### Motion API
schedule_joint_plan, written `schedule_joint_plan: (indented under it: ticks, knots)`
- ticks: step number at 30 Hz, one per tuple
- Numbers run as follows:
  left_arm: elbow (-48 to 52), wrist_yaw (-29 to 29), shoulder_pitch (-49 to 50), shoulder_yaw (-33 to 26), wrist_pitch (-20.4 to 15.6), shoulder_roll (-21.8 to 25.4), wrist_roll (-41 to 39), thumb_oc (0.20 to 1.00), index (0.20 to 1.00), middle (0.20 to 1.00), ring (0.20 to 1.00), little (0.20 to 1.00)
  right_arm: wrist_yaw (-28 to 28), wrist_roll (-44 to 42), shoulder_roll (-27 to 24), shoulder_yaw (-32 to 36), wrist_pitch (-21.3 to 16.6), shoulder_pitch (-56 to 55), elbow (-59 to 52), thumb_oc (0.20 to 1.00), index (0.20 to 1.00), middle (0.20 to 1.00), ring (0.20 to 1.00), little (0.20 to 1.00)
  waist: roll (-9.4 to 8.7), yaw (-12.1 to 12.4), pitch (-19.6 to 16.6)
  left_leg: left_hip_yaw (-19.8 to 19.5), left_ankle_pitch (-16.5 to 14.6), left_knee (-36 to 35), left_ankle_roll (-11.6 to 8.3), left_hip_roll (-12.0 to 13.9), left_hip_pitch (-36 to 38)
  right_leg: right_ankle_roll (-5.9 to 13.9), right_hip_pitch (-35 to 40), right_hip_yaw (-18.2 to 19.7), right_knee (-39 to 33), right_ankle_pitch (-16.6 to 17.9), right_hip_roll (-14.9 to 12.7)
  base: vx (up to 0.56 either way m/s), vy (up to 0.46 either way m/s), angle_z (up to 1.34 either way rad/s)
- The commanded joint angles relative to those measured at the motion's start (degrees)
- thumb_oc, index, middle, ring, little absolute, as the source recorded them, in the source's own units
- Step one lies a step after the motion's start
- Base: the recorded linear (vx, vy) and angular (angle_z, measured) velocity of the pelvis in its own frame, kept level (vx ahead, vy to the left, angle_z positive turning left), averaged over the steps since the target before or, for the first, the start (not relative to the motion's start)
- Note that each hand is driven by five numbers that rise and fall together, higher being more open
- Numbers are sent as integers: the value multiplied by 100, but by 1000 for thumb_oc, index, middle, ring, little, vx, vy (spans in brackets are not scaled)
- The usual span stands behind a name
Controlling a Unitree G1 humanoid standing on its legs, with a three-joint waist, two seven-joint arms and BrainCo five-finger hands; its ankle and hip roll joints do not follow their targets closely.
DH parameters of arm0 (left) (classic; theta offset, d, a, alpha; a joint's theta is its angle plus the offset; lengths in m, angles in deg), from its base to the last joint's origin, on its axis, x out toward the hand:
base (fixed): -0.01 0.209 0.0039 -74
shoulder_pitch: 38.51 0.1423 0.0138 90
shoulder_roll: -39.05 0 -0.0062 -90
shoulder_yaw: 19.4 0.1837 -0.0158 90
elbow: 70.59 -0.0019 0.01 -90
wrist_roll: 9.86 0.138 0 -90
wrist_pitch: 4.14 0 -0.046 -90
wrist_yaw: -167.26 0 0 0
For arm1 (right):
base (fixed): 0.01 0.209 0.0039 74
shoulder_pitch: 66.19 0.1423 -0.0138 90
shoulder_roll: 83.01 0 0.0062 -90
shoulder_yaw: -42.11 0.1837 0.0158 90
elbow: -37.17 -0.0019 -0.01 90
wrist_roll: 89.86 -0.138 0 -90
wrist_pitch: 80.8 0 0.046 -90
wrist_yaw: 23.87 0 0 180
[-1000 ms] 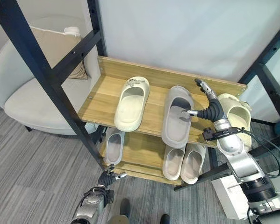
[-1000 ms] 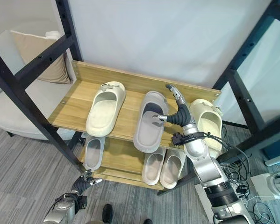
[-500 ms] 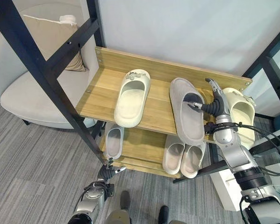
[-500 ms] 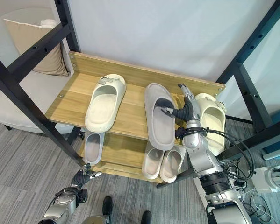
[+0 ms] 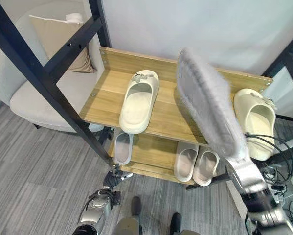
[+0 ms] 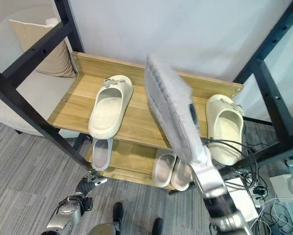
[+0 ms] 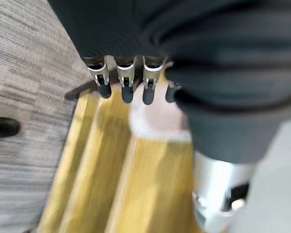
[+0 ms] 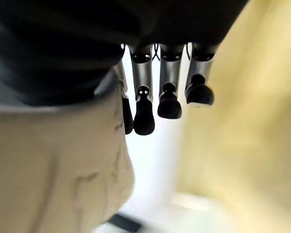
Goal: Arrange the slippers neatly on the shoe rack.
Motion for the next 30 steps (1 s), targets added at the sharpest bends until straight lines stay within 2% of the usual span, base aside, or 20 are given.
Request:
schedule_joint_plan:
  ticks: [1,4,7,8,9,12,13,14,16,17,18,19,20,21,22,25,29,30]
  knots:
    - [-203,90,-332,70,-205,136,-208,1000,1000,1000,1000,1000,-597,-1133,-46,-253,-731,393,25,200,200,200,200,200,-73,57,-134,51,-314,-35,-266,142,274,414,110,96,589,-268,-132,-9,-6,-7]
    - [-295,55,-322,42,-206,98,-228,1000,1000,1000,1000,1000,-1247,-1536,-236,-970,-573,306,-441,200,200,200,200,200,-75,31,-151,61,-296,-35,-294,156,265,404,96,101,605,-268,-123,-9,-8,-10]
    - [-225,51,-330,112,-304,100,-192,1000,1000,1000,1000,1000,-1773,-1382,-438,-1649,-443,394,-490,200,200,200,200,200,-47,69,-130,41,-273,-35,-320,170,260,384,108,68,617,-293,-106,-5,-6,-5]
    - [-223,51,-328,107,-304,99,-192,1000,1000,1000,1000,1000,-1773,-1379,-435,-1656,-449,401,-480,200,200,200,200,200,-46,63,-129,38,-273,-35,-320,170,261,384,110,66,617,-293,-105,-39,-22,1]
    - [-190,50,-357,134,-363,122,-183,1000,1000,1000,1000,1000,-1891,-1147,-456,-2010,-327,489,-205,200,200,200,200,200,-30,88,-109,24,-255,-35,-333,177,248,377,108,37,625,-305,-105,-34,-16,0]
    - [-172,74,-397,136,-430,140,-157,1000,1000,1000,1000,1000,-1989,-449,-510,-2377,-168,541,255,200,200,200,200,200,-10,128,-72,-22,-238,-35,-340,173,226,374,112,-9,656,-338,-111,-40,-14,7]
    - [-157,124,-407,140,-458,141,-162,1000,1000,1000,1000,1000,-1915,52,-530,-2504,-96,577,597,200,200,200,200,200,-7,160,-46,-57,-237,-35,-341,170,206,373,99,-43,687,-351,-117,-97,-31,23]
    - [-65,216,-428,143,-519,159,-168,1000,1000,1000,1000,1000,-1676,867,-483,-2626,21,605,1284,200,200,200,200,200,4,229,44,-112,-221,-35,-334,167,149,362,29,-84,778,-381,-117,-176,-55,29]
    - [278,568,-744,242,-695,193,-355,1000,1000,1000,1000,1000,-694,2414,-289,-2581,234,994,2389,200,200,200,200,200,35,374,440,-259,-74,-35,-296,194,-157,321,-381,-139,1151,-477,-100,-385,-102,36]
    - [610,776,-1044,396,-879,243,-506,1000,1000,1000,1000,1000,-75,3039,-148,-2554,385,1474,3158,200,200,200,200,200,97,493,773,-399,-10,296,-256,214,-580,262,-813,-153,1559,-542,-118,-578,-132,45]
    - [902,897,-1304,561,-989,320,-557,1000,1000,1000,1000,1000,457,3394,-23,-2426,594,1895,3843,200,200,200,200,200,172,576,1001,-560,-81,857,-212,202,-1137,210,-1208,-212,1928,-597,-161,-557,-122,47]
    - [1090,949,-1522,678,-1081,391,-633,1000,1000,1000,1000,1000,974,3631,15,-2251,825,2335,4507,200,200,200,200,200,220,631,1055,-758,-202,1284,-167,141,-1700,182,-1655,-278,2361,-714,-203,-378,-76,76]
    - [1173,965,-1605,693,-1112,427,-637,1000,1000,1000,1000,1000,1107,3641,-57,-2082,905,2518,4719,200,200,200,200,200,244,632,1055,-818,-228,1417,-140,113,-1935,180,-1845,-286,2525,-737,-207,-261,-36,99]
    - [1430,920,-1792,818,-1105,419,-750,1000,1000,1000,1000,1000,1517,3615,-342,-1733,1151,3030,5263,200,200,200,200,200,333,672,1069,-973,-313,1807,-108,42,-2512,164,-2349,-379,3012,-834,-240,-133,-6,88]
    - [1431,921,-1795,818,-1103,418,-750,1000,1000,1000,1000,1000,1517,3613,-343,-1733,1149,3034,5266,200,200,200,200,200,332,670,1062,-975,-318,1819,-108,41,-2529,164,-2365,-380,3023,-839,-242,-104,-1,51]
    - [1685,765,-1846,932,-1081,472,-806,1000,1000,1000,1000,1000,1808,3543,-807,-1483,1292,3541,5733,200,200,200,200,200,409,724,1142,-1091,-403,2147,-82,5,-2991,117,-2806,-431,3467,-999,-268,-36,-1,25]
    - [1851,697,-1851,1006,-1035,502,-790,1000,1000,1000,1000,1000,2014,3394,-974,-1275,1317,3670,5841,200,200,200,200,200,420,740,1200,-1156,-443,2278,-76,-14,-3204,115,-2981,-499,3630,-1070,-283,27,-25,22]
    - [1919,633,-1816,1078,-937,501,-759,1000,1000,1000,1000,1000,2152,3146,-1077,-974,1321,3584,5697,200,200,200,200,200,408,735,1232,-1220,-499,2317,-84,-29,-3262,114,-2989,-569,3635,-1134,-280,97,-38,17]
